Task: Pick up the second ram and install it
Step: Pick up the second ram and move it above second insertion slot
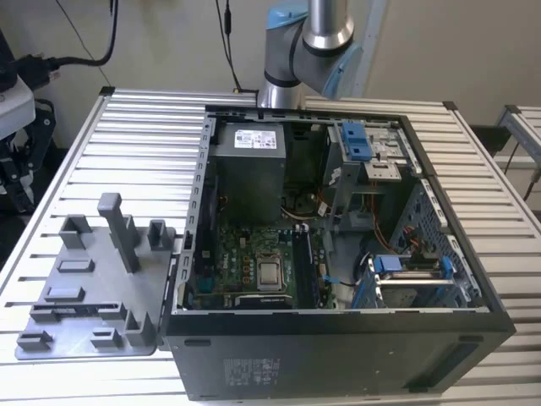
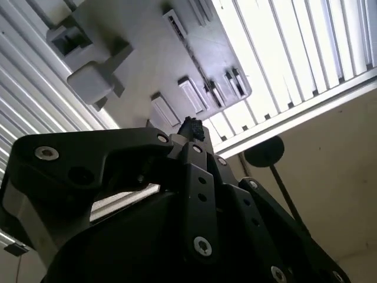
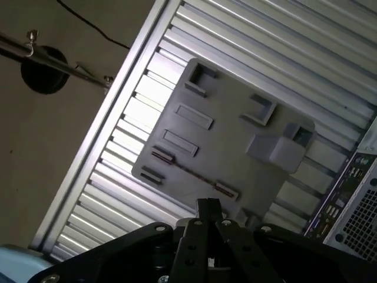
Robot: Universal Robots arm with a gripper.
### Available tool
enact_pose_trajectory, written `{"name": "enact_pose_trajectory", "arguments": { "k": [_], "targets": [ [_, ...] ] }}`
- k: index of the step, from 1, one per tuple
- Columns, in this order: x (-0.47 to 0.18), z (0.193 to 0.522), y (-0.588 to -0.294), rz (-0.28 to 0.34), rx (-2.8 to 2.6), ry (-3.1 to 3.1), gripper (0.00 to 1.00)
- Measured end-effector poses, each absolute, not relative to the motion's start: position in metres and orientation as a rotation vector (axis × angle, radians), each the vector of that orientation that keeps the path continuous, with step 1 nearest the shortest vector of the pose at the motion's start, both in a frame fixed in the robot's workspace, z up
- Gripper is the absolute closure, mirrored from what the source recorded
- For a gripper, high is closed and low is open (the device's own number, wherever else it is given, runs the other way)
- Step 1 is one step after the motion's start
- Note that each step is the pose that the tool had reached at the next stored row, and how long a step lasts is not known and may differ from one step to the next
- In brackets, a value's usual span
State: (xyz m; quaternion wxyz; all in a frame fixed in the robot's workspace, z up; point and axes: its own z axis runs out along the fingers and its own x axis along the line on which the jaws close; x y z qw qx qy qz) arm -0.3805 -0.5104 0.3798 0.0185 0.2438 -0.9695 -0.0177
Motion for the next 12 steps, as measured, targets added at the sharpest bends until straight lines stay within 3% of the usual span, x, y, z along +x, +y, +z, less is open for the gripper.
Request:
{"name": "enact_pose_trajectory", "arguments": {
  "k": [12],
  "targets": [
    [-0.3812, 0.3799, -0.5104, -0.051, 0.94, -2.956, 0.89]
  ]
}}
